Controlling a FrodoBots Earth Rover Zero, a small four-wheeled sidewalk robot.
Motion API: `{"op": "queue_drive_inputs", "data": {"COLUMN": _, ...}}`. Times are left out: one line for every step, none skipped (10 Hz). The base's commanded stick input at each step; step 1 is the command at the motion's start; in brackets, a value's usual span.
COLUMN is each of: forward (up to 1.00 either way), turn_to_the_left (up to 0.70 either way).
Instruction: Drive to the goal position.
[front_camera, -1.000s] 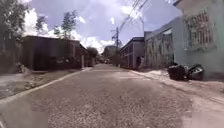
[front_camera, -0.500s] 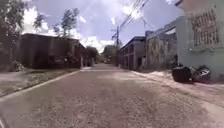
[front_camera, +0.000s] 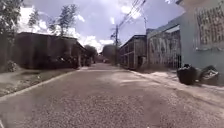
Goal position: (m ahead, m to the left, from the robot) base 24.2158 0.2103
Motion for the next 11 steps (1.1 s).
{"op": "queue_drive_inputs", "data": {"forward": 0.70, "turn_to_the_left": 0.00}}
{"op": "queue_drive_inputs", "data": {"forward": 0.70, "turn_to_the_left": 0.00}}
{"op": "queue_drive_inputs", "data": {"forward": 0.70, "turn_to_the_left": 0.00}}
{"op": "queue_drive_inputs", "data": {"forward": 0.70, "turn_to_the_left": 0.00}}
{"op": "queue_drive_inputs", "data": {"forward": 0.70, "turn_to_the_left": 0.00}}
{"op": "queue_drive_inputs", "data": {"forward": 0.70, "turn_to_the_left": 0.00}}
{"op": "queue_drive_inputs", "data": {"forward": 0.70, "turn_to_the_left": 0.00}}
{"op": "queue_drive_inputs", "data": {"forward": 0.70, "turn_to_the_left": 0.00}}
{"op": "queue_drive_inputs", "data": {"forward": 0.70, "turn_to_the_left": 0.00}}
{"op": "queue_drive_inputs", "data": {"forward": 0.70, "turn_to_the_left": 0.00}}
{"op": "queue_drive_inputs", "data": {"forward": 0.70, "turn_to_the_left": 0.00}}
